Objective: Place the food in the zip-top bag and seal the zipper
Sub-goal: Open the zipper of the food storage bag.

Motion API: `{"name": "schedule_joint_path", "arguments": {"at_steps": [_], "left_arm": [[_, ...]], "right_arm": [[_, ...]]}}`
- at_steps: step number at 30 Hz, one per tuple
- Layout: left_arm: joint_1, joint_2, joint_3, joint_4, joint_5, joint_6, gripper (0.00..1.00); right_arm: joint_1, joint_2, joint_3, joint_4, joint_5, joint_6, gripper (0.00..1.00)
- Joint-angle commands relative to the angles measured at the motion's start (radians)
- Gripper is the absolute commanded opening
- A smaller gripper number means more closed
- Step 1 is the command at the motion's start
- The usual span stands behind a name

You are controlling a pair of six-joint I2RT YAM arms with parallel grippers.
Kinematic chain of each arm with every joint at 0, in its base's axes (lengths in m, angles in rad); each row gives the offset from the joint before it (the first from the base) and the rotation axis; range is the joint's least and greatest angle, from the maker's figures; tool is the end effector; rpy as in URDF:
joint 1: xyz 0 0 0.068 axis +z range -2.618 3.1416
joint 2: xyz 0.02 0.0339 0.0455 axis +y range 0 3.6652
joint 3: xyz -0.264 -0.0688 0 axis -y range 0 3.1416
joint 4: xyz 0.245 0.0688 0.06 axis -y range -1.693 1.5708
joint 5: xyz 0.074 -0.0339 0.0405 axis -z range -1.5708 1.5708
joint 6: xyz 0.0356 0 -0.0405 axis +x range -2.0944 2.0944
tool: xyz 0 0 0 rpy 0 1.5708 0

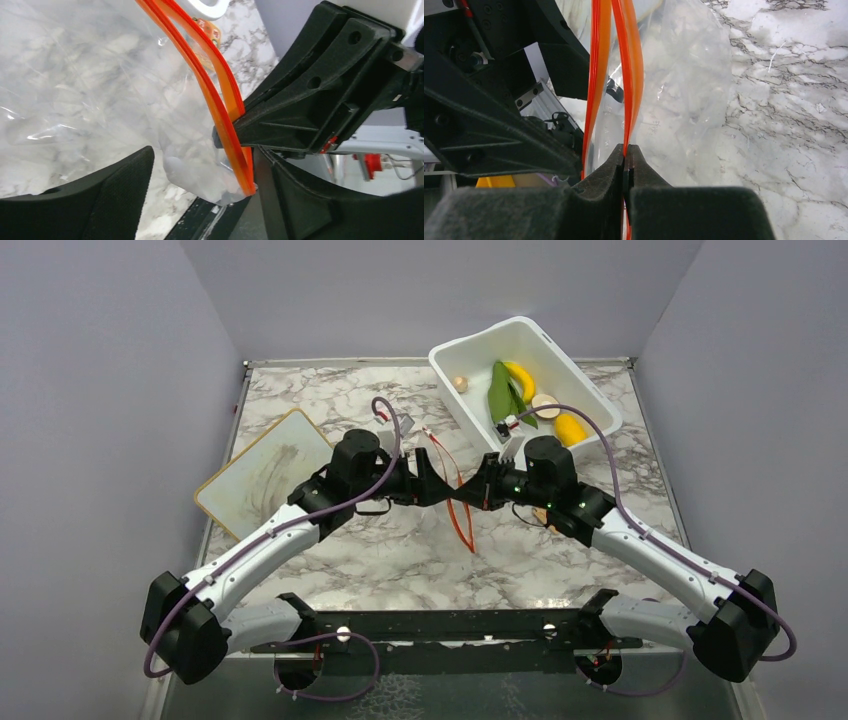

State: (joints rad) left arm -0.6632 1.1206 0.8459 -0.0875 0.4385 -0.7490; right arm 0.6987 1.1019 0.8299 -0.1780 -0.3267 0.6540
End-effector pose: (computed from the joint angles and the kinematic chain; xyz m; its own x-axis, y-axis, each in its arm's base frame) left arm 0.1929 -0.1699 0.3048 -0.7971 -0.1596 -0.5824 0.4472 0.4920 -0.7469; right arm 0.1839 0.1694 0.2941 -0.7695 0.1060 -0.6297 -0.4565 0.5982 0.6586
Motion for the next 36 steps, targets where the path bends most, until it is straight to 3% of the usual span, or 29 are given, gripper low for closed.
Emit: {"name": "schedule_joint_path", "arguments": {"at_steps": [1, 4, 6, 15, 23, 26, 30, 36], "left_arm": [[-0.005, 0.032, 0.079, -0.164, -0.089, 0.127, 0.67], [-0.005, 0.043, 0.089, -0.216, -0.132, 0.17, 0.49], [-0.004, 0.043, 0.088, -0.238, -0.154, 0.191, 0.44], [-0.004, 0.03, 0.066, -0.302, -0.244, 0.24, 0.45], [-0.005, 0.03, 0.013, -0.26, -0.262, 0.25, 0.54], [-0.004, 0.048, 0.015, -0.246, -0.253, 0.255, 0.59], [-0.004, 0.066, -0.009, -0.124, -0.122, 0.212, 0.68], [-0.004, 0.113, -0.048, 0.196, 0.132, 0.047, 0.77]], "right_arm": [[0.004, 0.007, -0.001, 0.036, -0.012, -0.001, 0.01], [0.004, 0.003, 0.0, 0.033, -0.004, -0.006, 0.01], [0.004, 0.0, 0.0, 0.026, 0.004, -0.012, 0.01], [0.004, -0.011, -0.005, 0.038, -0.029, 0.011, 0.01], [0.004, -0.054, -0.04, 0.097, -0.069, 0.088, 0.01], [0.003, -0.077, -0.033, 0.047, -0.046, 0.094, 0.01], [0.004, -0.115, -0.007, -0.078, 0.059, 0.05, 0.01], [0.004, -0.126, 0.038, -0.234, 0.217, -0.037, 0.01]]}}
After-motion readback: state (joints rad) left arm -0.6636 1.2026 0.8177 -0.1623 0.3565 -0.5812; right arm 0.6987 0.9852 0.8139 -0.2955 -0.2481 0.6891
